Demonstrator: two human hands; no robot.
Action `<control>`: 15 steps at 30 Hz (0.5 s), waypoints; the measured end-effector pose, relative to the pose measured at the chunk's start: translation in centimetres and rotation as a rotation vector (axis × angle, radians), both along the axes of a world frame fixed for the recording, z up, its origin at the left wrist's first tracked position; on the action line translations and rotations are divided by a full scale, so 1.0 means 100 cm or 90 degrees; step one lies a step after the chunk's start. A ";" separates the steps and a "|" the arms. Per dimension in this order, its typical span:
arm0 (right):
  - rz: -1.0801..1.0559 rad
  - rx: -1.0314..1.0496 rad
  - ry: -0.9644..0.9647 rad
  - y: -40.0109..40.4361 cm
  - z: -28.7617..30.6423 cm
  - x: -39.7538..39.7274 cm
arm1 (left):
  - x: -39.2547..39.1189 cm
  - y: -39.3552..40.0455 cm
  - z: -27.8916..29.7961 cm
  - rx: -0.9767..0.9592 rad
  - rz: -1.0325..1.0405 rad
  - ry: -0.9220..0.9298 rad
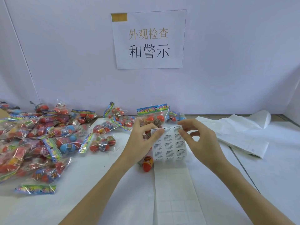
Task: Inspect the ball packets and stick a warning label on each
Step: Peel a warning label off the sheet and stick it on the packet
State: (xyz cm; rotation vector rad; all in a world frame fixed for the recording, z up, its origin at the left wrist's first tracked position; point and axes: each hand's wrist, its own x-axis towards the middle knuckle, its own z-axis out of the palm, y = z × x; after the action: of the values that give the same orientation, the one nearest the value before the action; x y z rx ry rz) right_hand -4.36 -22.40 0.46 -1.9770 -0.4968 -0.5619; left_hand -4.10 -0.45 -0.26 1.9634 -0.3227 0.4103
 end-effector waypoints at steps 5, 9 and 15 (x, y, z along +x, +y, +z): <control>-0.035 -0.156 -0.173 0.001 0.003 -0.005 | -0.001 -0.009 -0.004 -0.050 0.013 0.018; 0.042 -0.162 -0.181 0.015 0.000 -0.011 | -0.004 -0.016 -0.006 -0.024 -0.007 -0.017; 0.055 -0.091 -0.105 0.013 0.000 -0.012 | -0.011 -0.019 -0.003 -0.037 -0.100 0.059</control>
State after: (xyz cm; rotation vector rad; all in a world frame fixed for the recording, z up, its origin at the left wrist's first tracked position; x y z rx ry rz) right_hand -5.59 -21.05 0.48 -2.0425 -0.7392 -0.6544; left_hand -5.15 -2.33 -0.55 1.8788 -0.3986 0.2241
